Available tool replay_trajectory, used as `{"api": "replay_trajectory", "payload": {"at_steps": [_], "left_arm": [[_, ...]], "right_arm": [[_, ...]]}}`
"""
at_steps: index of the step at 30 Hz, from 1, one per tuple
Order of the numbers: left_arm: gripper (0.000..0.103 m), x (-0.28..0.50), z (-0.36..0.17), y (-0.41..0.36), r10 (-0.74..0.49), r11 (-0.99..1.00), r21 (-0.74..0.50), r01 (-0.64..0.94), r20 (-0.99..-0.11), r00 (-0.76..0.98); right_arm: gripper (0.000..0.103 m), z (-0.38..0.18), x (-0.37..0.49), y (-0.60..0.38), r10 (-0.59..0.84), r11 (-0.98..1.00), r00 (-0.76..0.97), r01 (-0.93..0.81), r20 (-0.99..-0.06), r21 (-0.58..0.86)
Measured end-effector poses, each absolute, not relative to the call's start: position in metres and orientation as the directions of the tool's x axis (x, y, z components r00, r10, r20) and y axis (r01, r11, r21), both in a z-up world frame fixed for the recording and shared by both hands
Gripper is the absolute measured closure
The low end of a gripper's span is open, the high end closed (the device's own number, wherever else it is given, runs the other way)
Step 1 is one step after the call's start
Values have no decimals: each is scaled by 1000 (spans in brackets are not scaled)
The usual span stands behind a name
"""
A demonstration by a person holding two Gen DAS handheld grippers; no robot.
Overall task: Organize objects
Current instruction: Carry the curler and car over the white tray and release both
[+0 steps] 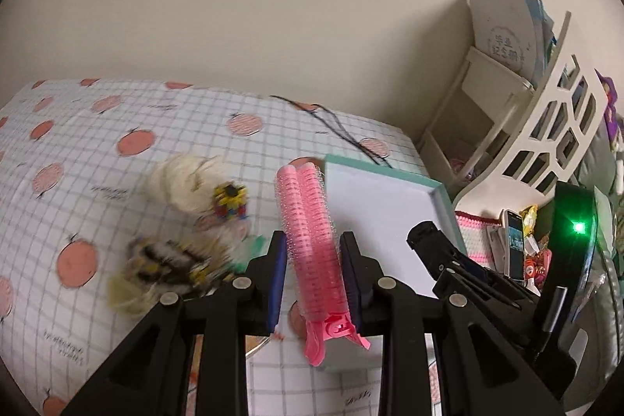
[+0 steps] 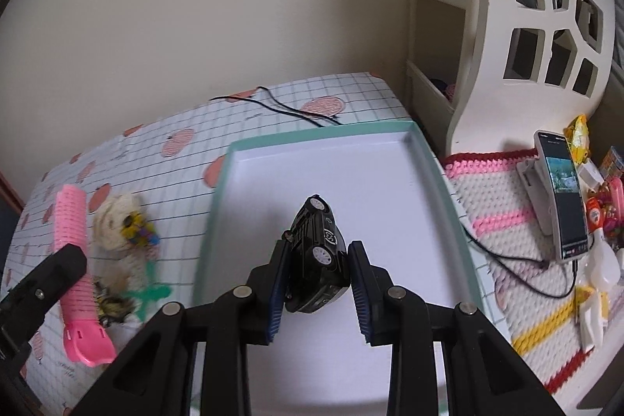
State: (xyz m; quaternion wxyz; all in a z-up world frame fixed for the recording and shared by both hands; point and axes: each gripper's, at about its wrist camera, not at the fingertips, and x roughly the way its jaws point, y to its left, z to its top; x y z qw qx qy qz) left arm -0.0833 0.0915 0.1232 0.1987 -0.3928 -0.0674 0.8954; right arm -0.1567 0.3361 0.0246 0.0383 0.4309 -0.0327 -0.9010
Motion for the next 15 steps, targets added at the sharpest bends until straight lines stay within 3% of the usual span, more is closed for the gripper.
{"api": "replay_trajectory", "payload": {"at_steps": [10, 15], "left_arm": [[74, -121, 92, 151, 427, -898, -259, -357, -715, -554], [74, -137, 80, 179, 440, -888, -265, -375, -727, -528]], "right_arm": [[71, 0, -198, 355, -36, -999, -645, 53, -763, 3], [70, -10, -215, 366, -46, -999, -650, 20, -759, 43]]}}
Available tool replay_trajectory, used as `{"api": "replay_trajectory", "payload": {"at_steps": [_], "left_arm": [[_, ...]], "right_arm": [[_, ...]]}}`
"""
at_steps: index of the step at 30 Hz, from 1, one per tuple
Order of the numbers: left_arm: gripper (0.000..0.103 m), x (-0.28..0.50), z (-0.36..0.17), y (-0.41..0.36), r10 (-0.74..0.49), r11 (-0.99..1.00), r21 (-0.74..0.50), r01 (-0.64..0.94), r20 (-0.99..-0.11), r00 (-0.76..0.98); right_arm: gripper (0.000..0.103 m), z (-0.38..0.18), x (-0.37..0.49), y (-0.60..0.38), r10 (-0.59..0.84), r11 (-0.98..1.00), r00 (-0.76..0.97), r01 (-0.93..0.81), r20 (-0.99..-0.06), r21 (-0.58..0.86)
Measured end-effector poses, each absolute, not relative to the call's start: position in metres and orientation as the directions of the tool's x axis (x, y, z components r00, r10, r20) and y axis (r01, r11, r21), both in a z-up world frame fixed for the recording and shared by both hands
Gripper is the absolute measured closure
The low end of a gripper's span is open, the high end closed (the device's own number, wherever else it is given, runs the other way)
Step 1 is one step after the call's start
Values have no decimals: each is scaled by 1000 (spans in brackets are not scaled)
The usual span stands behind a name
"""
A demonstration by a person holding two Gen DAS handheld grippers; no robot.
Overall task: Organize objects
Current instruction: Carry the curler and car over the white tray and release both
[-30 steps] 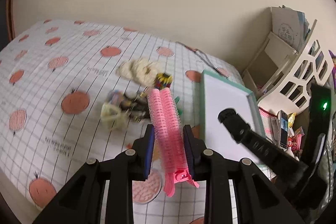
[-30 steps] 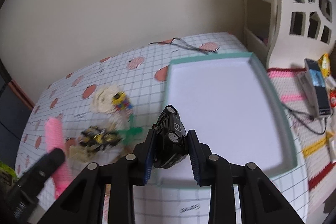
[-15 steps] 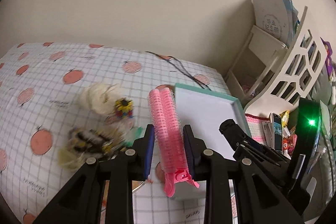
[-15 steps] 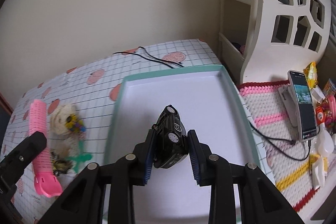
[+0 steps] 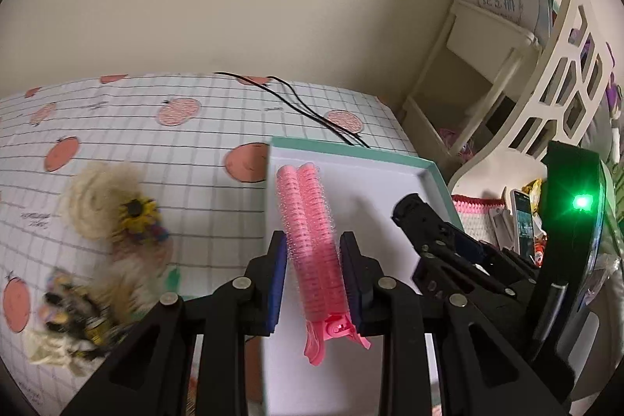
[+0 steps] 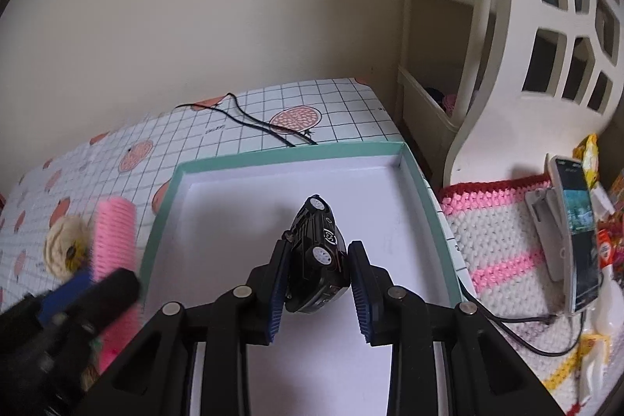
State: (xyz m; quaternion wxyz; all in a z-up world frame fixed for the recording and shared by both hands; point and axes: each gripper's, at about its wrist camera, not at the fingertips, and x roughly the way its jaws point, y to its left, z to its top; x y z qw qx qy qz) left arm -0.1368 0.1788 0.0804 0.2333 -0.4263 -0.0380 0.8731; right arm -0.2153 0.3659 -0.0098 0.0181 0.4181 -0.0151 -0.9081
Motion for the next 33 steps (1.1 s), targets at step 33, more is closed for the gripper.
{"api": "replay_trajectory", "payload": {"at_steps": [33], "left_arm": [[72, -183, 38, 212, 429, -897, -318, -308, -798, -423]], "right_arm": [[67, -25, -231, 376, -58, -997, -586, -10, -808, 79]]}}
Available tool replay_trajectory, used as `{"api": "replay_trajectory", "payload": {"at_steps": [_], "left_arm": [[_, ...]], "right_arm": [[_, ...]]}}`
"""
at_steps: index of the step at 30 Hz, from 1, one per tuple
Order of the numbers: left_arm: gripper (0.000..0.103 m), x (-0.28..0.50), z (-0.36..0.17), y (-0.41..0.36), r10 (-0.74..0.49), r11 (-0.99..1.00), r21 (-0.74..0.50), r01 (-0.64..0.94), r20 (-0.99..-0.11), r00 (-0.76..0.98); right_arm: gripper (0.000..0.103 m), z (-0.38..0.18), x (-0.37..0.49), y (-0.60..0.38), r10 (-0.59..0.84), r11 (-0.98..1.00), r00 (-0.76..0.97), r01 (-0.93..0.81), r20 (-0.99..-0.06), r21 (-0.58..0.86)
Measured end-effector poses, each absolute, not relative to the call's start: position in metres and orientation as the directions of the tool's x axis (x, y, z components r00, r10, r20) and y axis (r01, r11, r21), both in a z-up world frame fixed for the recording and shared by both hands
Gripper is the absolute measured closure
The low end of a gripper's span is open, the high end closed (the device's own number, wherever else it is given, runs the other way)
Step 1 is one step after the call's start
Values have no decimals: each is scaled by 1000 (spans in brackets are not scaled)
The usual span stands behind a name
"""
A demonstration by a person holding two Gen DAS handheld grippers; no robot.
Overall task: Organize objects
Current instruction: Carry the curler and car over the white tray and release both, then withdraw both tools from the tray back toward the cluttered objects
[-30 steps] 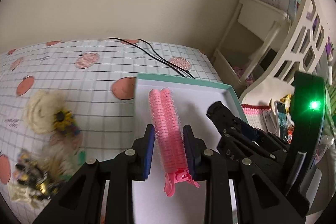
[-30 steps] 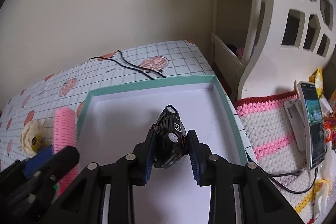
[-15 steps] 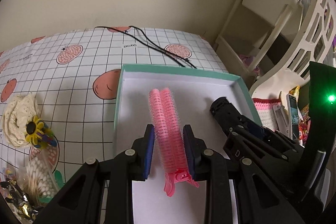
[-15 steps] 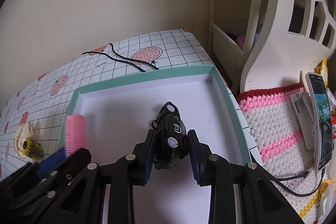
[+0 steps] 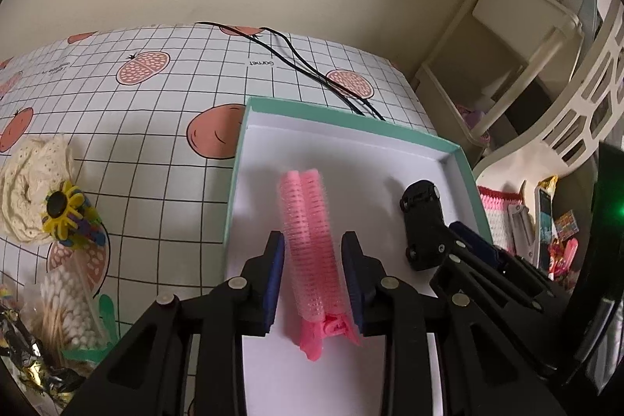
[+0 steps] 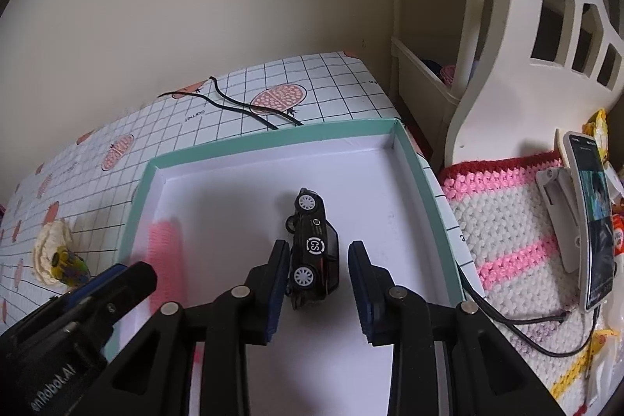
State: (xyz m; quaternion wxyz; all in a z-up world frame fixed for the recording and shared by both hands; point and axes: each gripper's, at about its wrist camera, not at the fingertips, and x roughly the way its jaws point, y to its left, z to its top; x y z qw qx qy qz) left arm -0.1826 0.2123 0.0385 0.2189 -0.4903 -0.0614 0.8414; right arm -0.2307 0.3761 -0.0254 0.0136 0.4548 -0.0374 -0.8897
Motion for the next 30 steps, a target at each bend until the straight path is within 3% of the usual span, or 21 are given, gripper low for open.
{"api": "replay_trajectory", "payload": {"at_steps": [2, 8, 14, 19, 21, 23, 30], "left_arm": [[71, -181, 43, 209, 438, -894, -332, -301, -791, -428], [56, -172, 54, 203, 429, -899, -330, -288, -792, -435], [38, -165, 60, 193, 367, -926, -279, -254, -823, -434], [33, -160, 63, 181, 312, -945, -228, -232, -841, -443], [27, -157, 64, 176, 296, -951, -213, -226, -844, -448], [21, -156, 65, 170, 281, -956, -203, -214, -844, -456], [21, -152, 70, 146, 245, -968, -183, -173, -842, -480]], "right_arm": [[60, -22, -226, 376, -66, -996, -587, -11, -807, 90], [37, -20, -218, 368, -48, -999, -572, 8, -819, 53], [28, -20, -211, 367, -43, -999, -556, 8, -830, 46], [18, -19, -208, 363, -41, -999, -555, 16, -831, 38], [14, -18, -207, 362, -44, -999, -553, 19, -832, 40], [4, -17, -205, 360, -37, -999, -554, 22, -832, 30], [0, -12, -200, 358, -41, -999, -562, 21, -826, 35]]}}
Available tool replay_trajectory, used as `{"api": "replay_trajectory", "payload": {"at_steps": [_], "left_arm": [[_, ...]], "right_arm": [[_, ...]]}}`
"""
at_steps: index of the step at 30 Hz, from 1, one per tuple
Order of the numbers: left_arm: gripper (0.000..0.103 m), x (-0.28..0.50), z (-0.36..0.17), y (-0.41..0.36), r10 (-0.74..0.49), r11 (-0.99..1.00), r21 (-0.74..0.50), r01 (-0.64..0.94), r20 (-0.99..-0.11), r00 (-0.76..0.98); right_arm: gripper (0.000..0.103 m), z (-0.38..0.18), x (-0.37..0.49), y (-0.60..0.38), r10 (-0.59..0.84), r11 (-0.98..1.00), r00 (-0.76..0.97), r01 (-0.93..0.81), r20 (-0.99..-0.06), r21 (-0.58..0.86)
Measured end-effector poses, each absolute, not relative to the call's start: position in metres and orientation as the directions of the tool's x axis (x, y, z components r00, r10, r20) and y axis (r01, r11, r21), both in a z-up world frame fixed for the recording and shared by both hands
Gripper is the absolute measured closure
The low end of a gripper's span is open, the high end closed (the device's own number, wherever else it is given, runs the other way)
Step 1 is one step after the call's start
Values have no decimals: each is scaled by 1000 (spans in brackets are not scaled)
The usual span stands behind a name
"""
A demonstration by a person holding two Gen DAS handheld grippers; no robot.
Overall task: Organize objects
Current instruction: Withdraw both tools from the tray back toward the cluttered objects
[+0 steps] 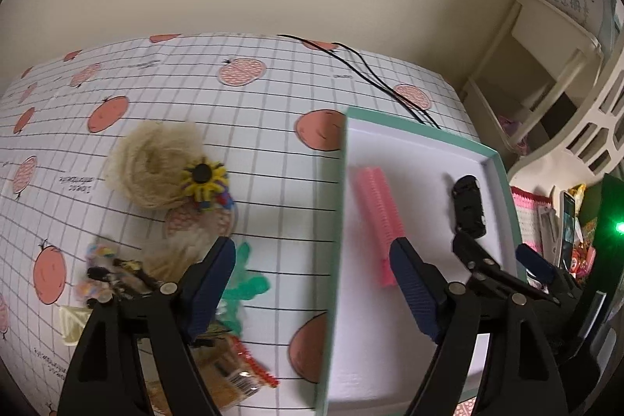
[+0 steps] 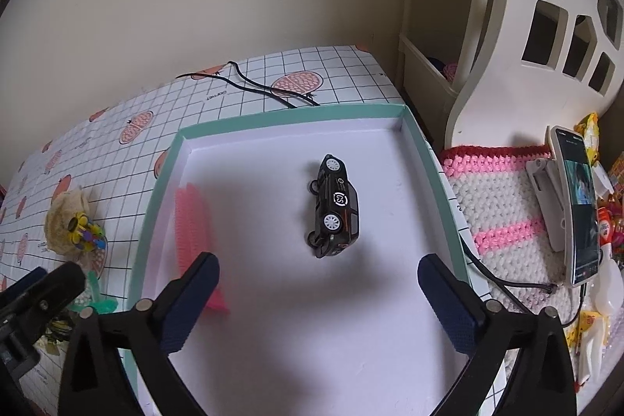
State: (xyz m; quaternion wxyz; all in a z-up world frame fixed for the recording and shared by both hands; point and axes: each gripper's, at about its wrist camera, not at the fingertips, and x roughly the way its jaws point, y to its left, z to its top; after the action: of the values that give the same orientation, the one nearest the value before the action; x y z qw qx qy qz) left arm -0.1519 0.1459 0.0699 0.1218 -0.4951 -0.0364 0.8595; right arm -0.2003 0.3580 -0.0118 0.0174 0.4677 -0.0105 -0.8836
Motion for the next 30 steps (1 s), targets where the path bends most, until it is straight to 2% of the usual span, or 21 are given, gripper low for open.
{"api": "replay_trajectory", "payload": {"at_steps": [1, 3, 4, 15, 23, 30], "left_arm": [[20, -151, 70, 143, 239, -970, -180, -166, -843, -482], [7, -150, 71, 137, 225, -973, -173, -151, -842, -490], [6, -149, 72, 133, 222, -974, -171, -146, -839, -497], [2, -140, 85, 101, 181, -983, -141, -116, -820, -544], [2, -139, 89, 57, 156, -987, -157, -45, -816, -557], [2, -144, 70, 12, 110, -989, -146, 30, -851, -514]], "right_arm": [[0, -11, -200, 357, -42, -999, -562, 26, -826, 34], [0, -10, -200, 354, -43, -999, -565, 37, -824, 27], [0, -10, -200, 353, -41, -999, -567, 41, -823, 22], [0, 5, -185, 345, -41, -999, -590, 47, -807, 16], [0, 7, -177, 326, -119, -993, -575, 87, -810, 85], [0, 2, -170, 277, -172, -978, -542, 192, -823, 78]]}}
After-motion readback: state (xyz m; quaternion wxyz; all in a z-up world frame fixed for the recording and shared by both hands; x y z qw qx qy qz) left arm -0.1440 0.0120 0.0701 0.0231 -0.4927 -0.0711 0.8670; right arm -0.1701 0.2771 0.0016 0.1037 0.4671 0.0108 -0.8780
